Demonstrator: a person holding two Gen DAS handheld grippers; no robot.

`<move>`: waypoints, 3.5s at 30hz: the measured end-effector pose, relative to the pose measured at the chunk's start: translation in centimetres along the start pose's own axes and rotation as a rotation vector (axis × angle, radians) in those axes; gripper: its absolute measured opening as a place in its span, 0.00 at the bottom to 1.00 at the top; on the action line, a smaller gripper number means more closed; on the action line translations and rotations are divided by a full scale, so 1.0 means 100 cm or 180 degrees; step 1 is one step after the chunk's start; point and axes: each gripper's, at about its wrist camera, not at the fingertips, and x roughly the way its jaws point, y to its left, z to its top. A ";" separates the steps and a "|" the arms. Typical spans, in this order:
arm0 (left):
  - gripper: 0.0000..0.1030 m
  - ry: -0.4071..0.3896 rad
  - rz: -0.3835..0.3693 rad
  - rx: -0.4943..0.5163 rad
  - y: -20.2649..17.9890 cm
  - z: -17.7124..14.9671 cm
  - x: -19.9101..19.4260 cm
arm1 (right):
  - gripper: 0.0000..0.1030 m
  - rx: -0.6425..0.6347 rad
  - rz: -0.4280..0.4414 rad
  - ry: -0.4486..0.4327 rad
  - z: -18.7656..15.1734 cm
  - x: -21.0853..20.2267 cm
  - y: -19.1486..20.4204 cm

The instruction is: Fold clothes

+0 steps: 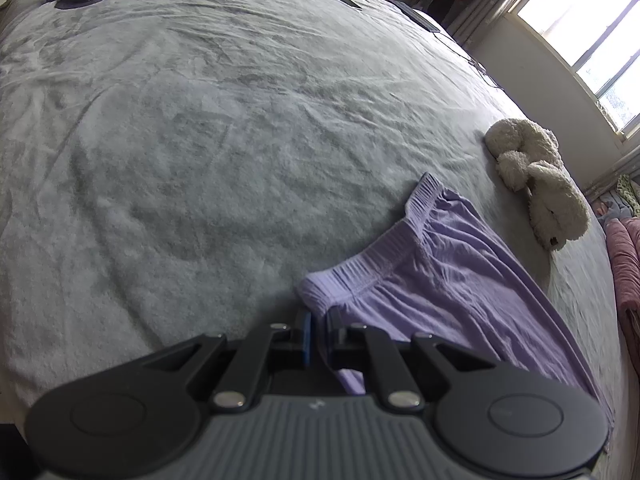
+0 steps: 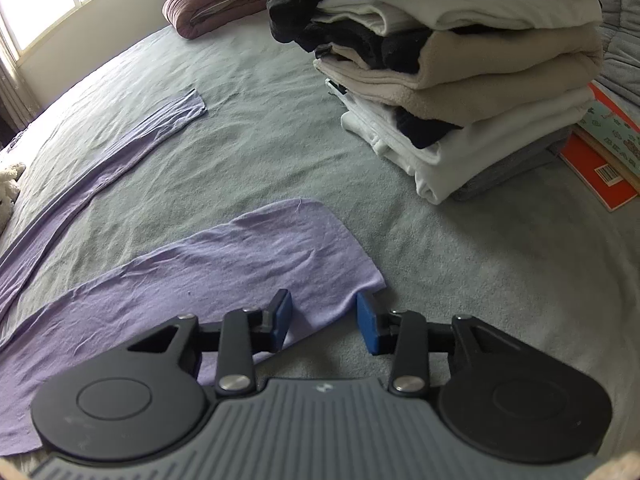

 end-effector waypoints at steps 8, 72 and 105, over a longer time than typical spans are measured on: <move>0.07 -0.0061 -0.0074 0.0142 -0.003 0.002 -0.006 | 0.00 0.0088 -0.0189 -0.0440 0.003 -0.019 -0.002; 0.07 -0.0053 -0.0253 0.0139 0.018 0.016 -0.035 | 0.02 0.0726 0.0416 -0.1321 0.000 -0.098 -0.037; 0.07 0.0134 -0.0205 0.0333 0.020 0.016 -0.026 | 0.03 0.0514 0.0399 -0.0882 -0.037 -0.094 -0.062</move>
